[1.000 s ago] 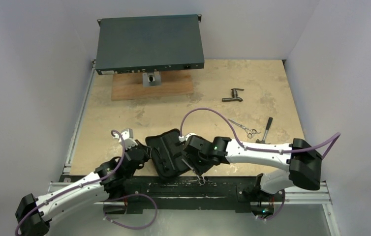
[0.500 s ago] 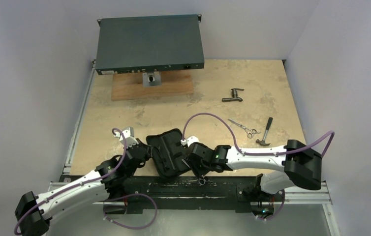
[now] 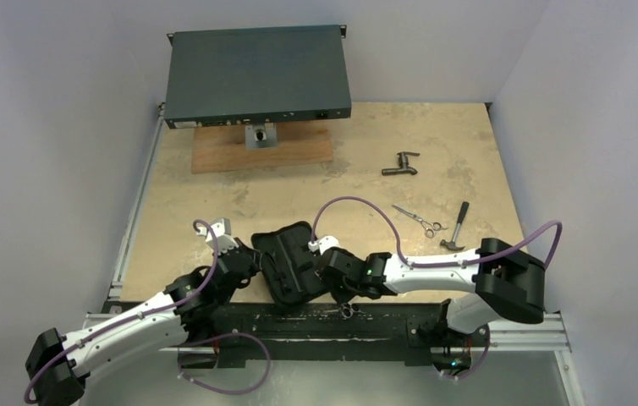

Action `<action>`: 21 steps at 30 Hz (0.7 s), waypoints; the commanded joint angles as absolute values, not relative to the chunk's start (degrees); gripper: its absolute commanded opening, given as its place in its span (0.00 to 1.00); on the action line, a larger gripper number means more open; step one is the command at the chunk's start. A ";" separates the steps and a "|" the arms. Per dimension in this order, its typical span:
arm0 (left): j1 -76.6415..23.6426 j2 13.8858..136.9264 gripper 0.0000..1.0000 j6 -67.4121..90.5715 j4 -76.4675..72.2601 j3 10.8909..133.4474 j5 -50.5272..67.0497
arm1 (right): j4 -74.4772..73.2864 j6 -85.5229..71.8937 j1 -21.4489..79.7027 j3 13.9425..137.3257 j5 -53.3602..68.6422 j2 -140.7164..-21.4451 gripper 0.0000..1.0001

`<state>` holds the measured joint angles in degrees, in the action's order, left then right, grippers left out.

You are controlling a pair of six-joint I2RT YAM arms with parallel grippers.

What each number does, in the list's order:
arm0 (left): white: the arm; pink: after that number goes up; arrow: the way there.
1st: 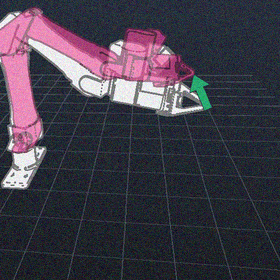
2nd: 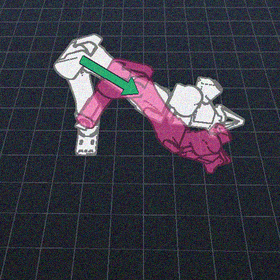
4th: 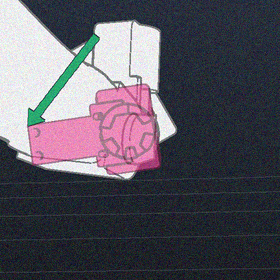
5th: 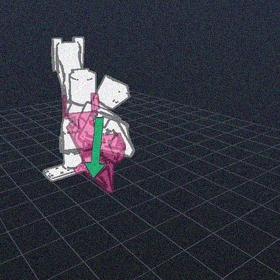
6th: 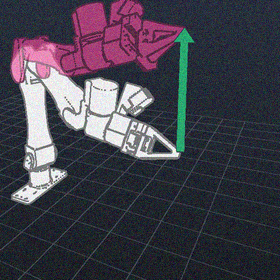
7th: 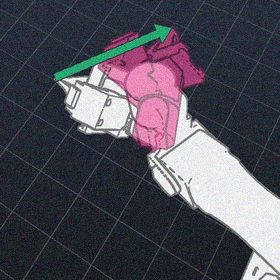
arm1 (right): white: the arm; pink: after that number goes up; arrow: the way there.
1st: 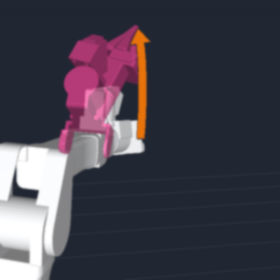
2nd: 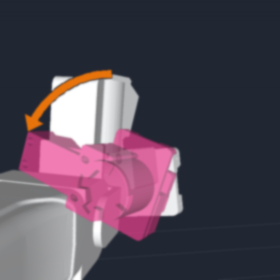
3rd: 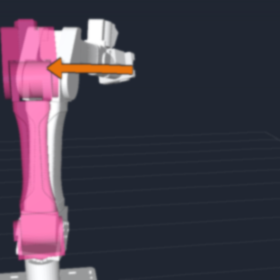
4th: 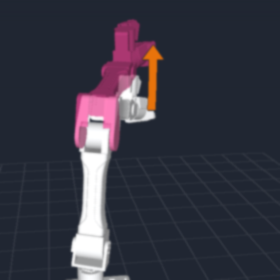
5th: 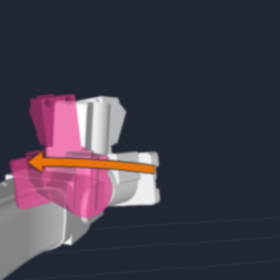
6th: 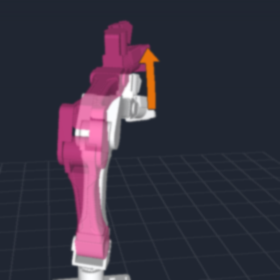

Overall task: Sort the hair-cutting tools
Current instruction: Place the scissors in the hairdressing tool bag.

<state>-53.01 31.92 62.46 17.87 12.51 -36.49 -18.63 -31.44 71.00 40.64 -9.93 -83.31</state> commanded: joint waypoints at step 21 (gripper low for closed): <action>-55.10 36.13 0.00 62.36 13.54 16.36 -40.70 | -51.25 -23.88 71.95 69.70 -13.42 -92.78 0.00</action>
